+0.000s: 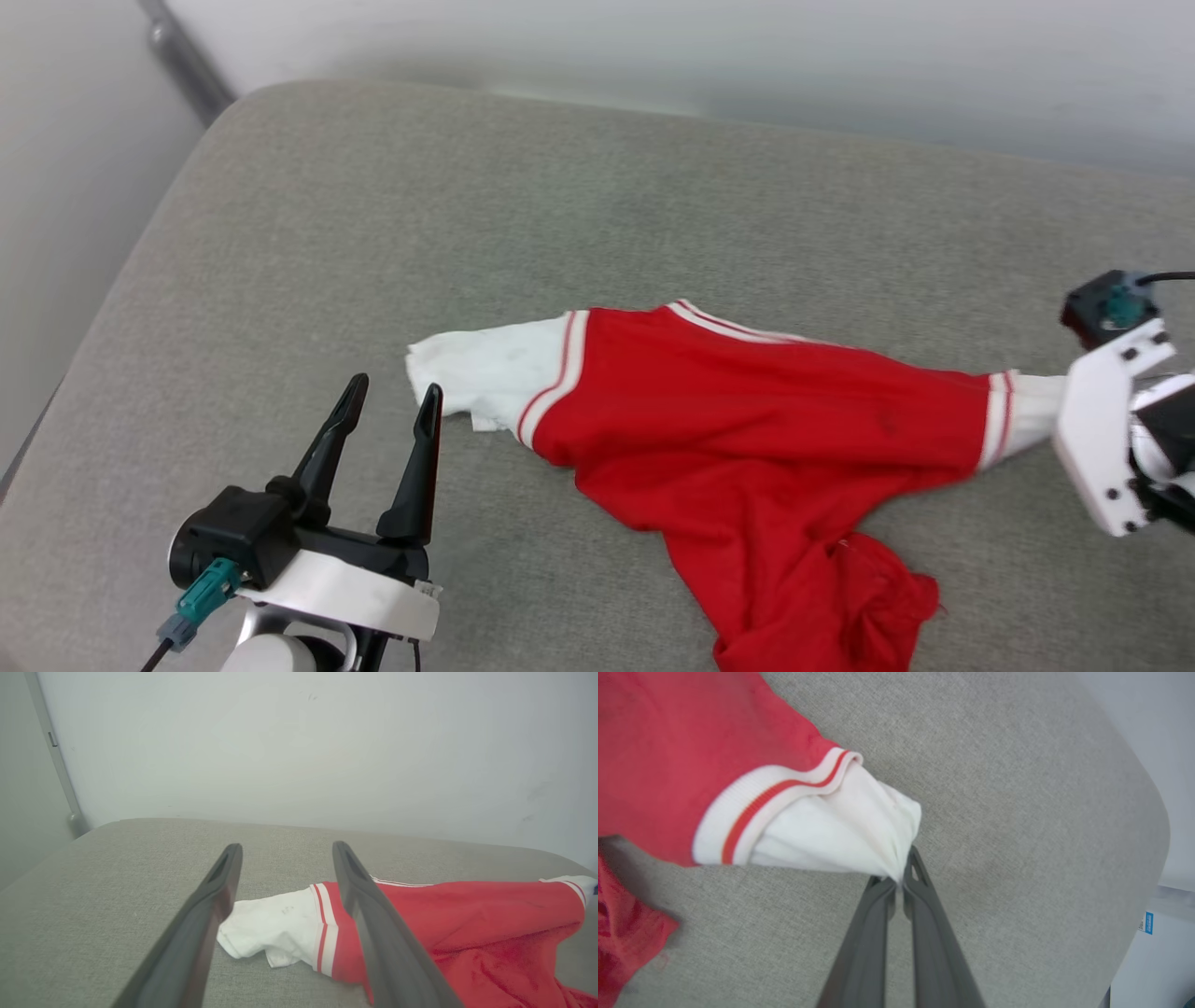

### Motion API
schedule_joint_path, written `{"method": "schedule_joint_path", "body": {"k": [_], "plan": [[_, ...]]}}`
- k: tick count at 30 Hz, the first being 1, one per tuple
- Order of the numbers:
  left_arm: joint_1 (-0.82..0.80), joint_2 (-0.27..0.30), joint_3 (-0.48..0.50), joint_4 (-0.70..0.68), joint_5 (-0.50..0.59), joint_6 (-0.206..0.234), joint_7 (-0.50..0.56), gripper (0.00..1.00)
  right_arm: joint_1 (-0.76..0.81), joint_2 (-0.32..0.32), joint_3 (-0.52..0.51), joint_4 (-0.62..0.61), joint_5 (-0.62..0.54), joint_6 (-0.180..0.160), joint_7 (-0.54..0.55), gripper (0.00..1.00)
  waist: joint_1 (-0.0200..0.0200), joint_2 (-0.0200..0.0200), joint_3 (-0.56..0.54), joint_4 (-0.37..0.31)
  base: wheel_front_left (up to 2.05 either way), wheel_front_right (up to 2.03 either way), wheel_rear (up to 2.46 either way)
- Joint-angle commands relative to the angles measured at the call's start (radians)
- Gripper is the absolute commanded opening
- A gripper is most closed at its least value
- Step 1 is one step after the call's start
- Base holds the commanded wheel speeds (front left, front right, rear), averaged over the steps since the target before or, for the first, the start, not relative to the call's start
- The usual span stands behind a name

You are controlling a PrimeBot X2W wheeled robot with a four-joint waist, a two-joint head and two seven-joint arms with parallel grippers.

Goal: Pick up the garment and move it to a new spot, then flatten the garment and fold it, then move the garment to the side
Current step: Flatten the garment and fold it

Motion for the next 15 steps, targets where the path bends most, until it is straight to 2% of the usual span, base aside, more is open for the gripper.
{"method": "schedule_joint_path", "body": {"k": [1,7,11,14,15], "plan": [[0.011,0.003,0.002,-0.006,0.001,-0.001,-0.003,1.0,0.017,-0.019,-0.013,-0.018,0.0,-0.001,0.01,0.0,0.0,0.0,-0.023,-0.034,0.0,0.0,0.0],[0.013,0.01,0.007,-0.021,0.005,-0.001,-0.003,1.0,0.063,-0.113,-0.115,-0.105,-0.021,-0.001,0.087,0.0,0.0,0.0,-0.005,-0.069,0.0,0.0,0.0],[-0.016,0.014,-0.006,-0.021,0.002,-0.001,-0.003,1.0,0.068,-0.119,-0.155,-0.07,-0.047,-0.001,0.115,0.0,0.0,0.0,0.029,-0.07,0.0,0.0,0.0],[-0.033,0.017,-0.018,-0.015,-0.002,-0.001,-0.003,1.0,0.042,-0.094,-0.169,-0.012,-0.073,-0.001,0.084,0.0,0.0,0.0,0.051,-0.062,0.0,0.0,0.0],[-0.038,0.018,-0.021,-0.013,-0.002,-0.001,-0.003,1.0,0.033,-0.084,-0.169,0.009,-0.085,-0.001,0.069,0.44,0.0,0.0,0.056,-0.06,0.0,0.0,0.0]]}}
